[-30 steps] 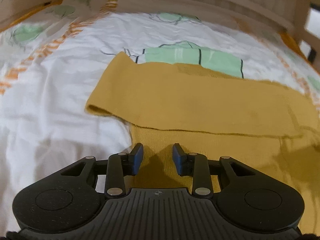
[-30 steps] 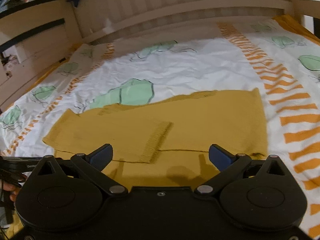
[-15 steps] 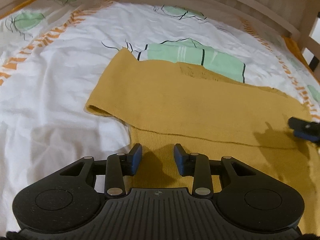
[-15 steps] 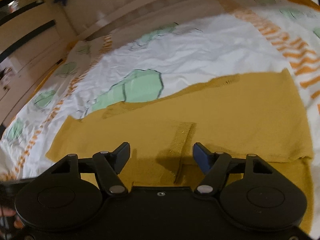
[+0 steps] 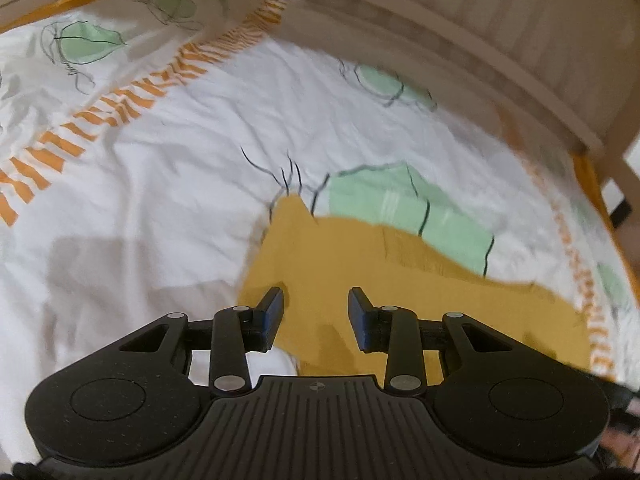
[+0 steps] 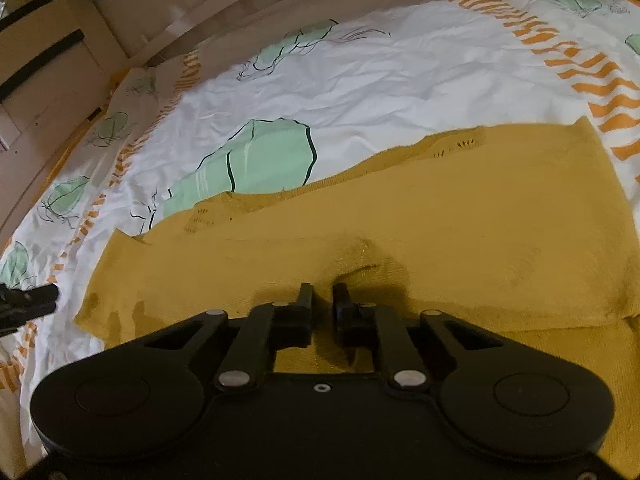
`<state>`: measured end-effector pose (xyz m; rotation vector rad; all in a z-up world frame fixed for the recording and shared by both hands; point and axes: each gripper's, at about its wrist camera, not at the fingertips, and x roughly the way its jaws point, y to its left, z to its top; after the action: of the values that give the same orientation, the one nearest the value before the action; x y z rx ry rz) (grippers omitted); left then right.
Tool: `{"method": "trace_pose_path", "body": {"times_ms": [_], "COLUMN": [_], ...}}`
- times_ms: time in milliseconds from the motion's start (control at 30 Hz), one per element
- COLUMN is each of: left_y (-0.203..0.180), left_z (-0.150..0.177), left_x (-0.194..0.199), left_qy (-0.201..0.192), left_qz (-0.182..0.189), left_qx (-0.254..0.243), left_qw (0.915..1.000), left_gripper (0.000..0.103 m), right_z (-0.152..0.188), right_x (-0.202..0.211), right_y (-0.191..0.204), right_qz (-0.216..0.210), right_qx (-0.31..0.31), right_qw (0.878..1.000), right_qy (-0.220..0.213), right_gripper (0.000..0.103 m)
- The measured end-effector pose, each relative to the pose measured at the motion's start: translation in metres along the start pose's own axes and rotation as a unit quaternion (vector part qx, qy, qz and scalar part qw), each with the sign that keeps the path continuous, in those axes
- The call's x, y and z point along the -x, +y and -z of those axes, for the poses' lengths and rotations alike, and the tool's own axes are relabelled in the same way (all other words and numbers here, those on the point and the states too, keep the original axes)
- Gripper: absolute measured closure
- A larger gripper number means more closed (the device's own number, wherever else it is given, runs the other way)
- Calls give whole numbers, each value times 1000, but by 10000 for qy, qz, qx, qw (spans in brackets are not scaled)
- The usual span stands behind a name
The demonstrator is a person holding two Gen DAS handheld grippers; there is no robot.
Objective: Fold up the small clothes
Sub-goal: 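Lift the hem and fold it toward the collar, open right tool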
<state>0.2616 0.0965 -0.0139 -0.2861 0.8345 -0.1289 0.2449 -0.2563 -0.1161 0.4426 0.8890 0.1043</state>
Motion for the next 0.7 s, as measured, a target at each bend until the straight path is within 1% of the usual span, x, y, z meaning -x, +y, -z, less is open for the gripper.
{"method": "trace_pose_path", "body": {"times_ms": [67,167,300,433,600,700], "left_y": [8,16,23,24,17,10], "left_z": [-6,-14,-17,-15,-10,-6], "left_x": [4,7,10,7,1,-2], "left_qy": [-72,-139,-197,-93,77,130], "left_qz": [91,114,62,79,172,176], "left_qx": [214,441,528,572,448,282], "left_qw": [9997,9989,9984,9983,9988,9994], "left_gripper": [68,68,68,68,68,68], "right_z": [-5,-17,-42,-71,-98,-107], "right_x": [3,14,33,58,86,94], "right_y": [8,22,43,58,54,41], "right_qz": [51,-88,-303,-468,-255,7], "right_qx": [98,224,368,538,634,643], "right_qw": [9999,9997,9985,9962,9942,9937], "right_qy": [28,-91,-284,-509,-826,-923], "right_gripper": [90,90,90,91,91,91]}}
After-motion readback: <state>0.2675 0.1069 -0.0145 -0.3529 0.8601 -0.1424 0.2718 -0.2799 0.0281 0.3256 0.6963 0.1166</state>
